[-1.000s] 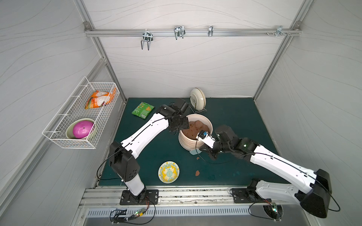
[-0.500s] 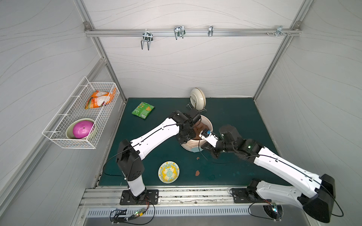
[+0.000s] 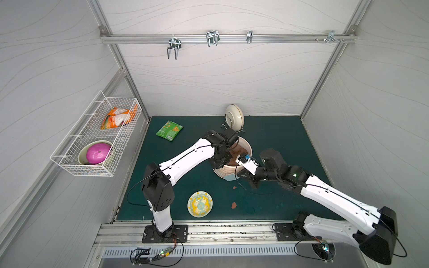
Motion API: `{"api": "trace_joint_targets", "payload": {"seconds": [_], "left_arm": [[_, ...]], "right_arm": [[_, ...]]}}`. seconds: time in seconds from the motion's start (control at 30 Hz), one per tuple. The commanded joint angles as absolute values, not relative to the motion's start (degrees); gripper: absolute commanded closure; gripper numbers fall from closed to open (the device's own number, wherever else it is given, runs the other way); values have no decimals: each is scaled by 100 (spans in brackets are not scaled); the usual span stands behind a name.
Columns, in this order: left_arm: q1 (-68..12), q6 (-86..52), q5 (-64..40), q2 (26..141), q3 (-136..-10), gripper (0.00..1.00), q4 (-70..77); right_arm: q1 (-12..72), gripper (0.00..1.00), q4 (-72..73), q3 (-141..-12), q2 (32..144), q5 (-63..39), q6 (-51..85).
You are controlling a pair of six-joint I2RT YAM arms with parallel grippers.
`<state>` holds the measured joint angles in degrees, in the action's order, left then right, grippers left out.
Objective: Scrub the dried mud off the ceramic pot
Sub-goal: Rotate the pot on the tray.
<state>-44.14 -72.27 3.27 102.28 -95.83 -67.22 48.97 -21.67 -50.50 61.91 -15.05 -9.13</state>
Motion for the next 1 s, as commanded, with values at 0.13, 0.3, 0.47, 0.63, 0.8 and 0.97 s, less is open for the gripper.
{"api": "trace_joint_targets", "payload": {"seconds": [0.13,0.3,0.47,0.63,0.8,0.97], "left_arm": [[-4323,-6699,390,10423,-9762,82,-6812],[-4225,-6166,494,10541,-9904,86,-6886],[-4099,-5768,462,10685,-9984,89,-6939],[-4015,-5389,426,10763,-10032,89,-6859],[-3999,-5190,387,10828,-10081,90,-6815],[-3999,-5104,331,10863,-10080,92,-6778]], "right_arm": [[4860,100,-1540,-5107,6458,-1474,-784],[4880,100,-1343,-5226,6713,-1405,-747],[5046,100,-1273,-5189,6885,-541,-850],[5317,100,-1166,-4950,6911,668,-1062],[5686,100,-1469,-4879,6964,2045,-1321],[5831,100,-1657,-4764,6871,2302,-1251]]}}
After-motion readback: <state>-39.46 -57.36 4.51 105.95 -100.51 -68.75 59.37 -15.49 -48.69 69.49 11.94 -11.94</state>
